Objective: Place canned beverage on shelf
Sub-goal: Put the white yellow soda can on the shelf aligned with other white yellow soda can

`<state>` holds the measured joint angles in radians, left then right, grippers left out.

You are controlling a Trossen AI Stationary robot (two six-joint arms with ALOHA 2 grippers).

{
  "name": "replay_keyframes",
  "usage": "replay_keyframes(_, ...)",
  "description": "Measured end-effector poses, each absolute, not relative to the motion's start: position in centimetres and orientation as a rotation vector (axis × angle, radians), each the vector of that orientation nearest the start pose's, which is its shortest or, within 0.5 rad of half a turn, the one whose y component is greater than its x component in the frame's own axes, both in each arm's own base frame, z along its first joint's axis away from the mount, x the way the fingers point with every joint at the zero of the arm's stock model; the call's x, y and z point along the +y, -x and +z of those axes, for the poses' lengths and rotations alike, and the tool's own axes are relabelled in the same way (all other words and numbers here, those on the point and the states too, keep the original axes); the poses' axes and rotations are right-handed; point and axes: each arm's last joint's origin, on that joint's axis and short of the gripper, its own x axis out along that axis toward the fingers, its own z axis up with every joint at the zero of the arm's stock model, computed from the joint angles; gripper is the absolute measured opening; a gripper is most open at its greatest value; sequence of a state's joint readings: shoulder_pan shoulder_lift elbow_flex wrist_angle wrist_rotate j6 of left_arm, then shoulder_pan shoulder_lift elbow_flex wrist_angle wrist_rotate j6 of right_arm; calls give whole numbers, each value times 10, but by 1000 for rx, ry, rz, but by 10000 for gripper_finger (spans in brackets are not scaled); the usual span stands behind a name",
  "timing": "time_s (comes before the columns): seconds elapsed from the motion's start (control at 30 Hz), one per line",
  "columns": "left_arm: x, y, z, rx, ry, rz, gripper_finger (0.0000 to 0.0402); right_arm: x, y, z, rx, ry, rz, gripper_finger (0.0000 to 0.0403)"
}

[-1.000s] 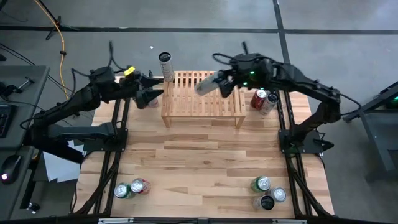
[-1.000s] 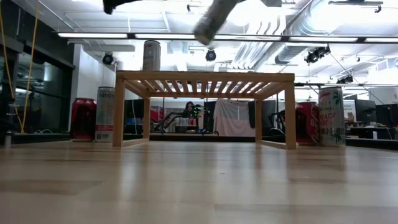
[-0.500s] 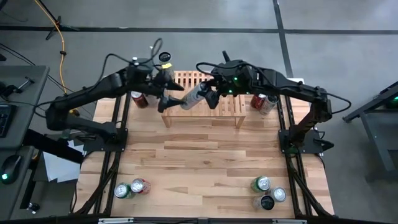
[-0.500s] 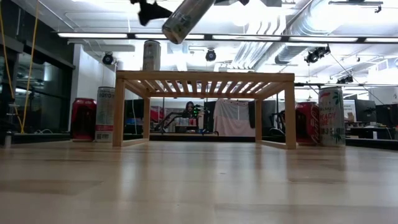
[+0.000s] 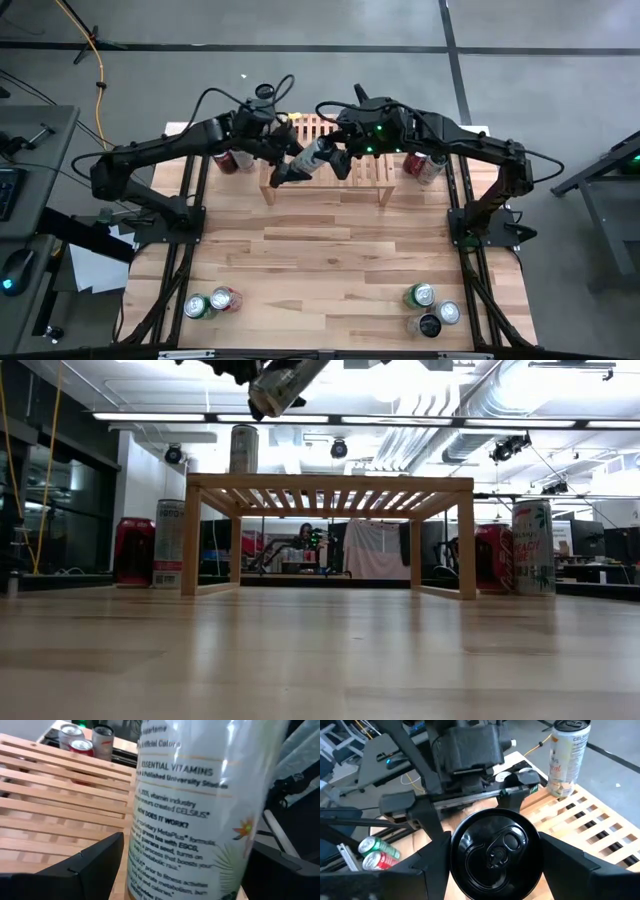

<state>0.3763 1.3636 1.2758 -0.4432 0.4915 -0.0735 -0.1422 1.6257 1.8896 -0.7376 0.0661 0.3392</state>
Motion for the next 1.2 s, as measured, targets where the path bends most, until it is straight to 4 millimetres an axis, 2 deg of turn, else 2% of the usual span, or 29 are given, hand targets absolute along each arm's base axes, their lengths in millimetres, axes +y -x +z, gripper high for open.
replay_keyframes(0.17,96,-279,354,482,286,-94,307,-51,-338,445,434,-345,-283,245)
replay_keyframes(0.33,96,-279,355,469,275,-96,233,-50,-337,446,434,-343,-277,245)
replay_keyframes(0.5,96,-279,355,473,258,-99,233,-50,-337,446,433,-340,-283,250)
replay_keyframes(0.63,98,-275,354,489,267,-87,233,-51,-337,446,431,-342,-284,286)
replay_keyframes(0.77,104,-262,357,517,255,-13,233,-53,-330,452,411,-343,-292,303)
replay_keyframes(0.93,108,-229,375,499,206,117,233,-60,-313,463,388,-309,-323,307)
replay_keyframes(1.1,103,-195,401,308,143,172,233,-65,-299,465,422,-257,-436,308)
replay_keyframes(1.2,97,-180,397,147,146,191,233,-65,-293,464,455,-241,-487,309)
